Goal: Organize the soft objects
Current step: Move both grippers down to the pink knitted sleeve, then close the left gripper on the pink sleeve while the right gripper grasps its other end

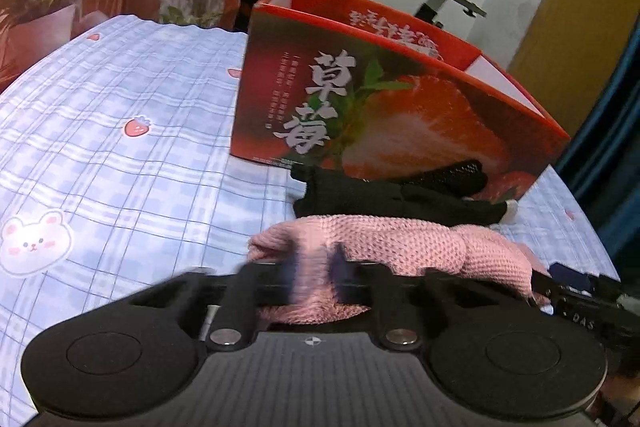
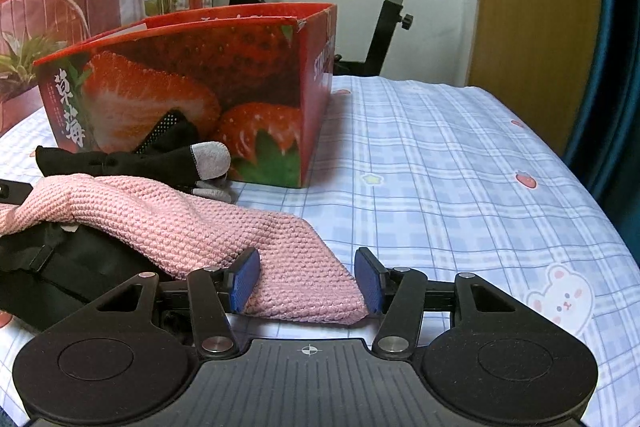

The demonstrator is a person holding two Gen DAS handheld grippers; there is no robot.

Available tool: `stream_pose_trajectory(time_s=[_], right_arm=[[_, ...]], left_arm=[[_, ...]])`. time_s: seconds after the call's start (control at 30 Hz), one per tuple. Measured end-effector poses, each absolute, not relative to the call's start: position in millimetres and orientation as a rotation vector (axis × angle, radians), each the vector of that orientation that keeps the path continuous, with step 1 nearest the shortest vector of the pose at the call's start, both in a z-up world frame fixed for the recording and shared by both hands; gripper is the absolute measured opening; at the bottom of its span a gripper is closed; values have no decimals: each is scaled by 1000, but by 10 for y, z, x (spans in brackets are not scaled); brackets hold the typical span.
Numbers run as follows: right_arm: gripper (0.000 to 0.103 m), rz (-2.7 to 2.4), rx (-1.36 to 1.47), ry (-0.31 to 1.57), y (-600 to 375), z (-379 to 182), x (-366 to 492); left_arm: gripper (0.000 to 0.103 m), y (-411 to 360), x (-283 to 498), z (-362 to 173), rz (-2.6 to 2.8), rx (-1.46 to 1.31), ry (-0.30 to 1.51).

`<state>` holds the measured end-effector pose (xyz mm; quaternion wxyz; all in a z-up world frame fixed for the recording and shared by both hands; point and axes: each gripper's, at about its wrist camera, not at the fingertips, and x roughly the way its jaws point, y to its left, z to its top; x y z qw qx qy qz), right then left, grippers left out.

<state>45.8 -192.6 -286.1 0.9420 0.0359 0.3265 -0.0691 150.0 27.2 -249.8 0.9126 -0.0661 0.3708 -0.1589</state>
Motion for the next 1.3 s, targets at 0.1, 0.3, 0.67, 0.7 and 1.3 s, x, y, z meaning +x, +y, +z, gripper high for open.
stream_pose_trajectory(time_s=[0.1,0.3,0.67,0.7,1.3], right_arm=[[51,-140,75,665,-1942,-2858,458],[50,-138,79,663,-1950,-2850,451],[52,-130,68,656,-1918,-2842,446],[52,-130,69,657,-1917,-2838,446],[52,-83,132,679,-1752,-2706,388]], left_arm=[[8,288,1471,-2471,-334,-133,747],[8,349,1420,-2402,-305,-120,717],[9,429,1413,-2528,-266,-87,754],[9,420,1408,-2534,-266,-79,754],[9,411,1383,-2568,-272,-74,756]])
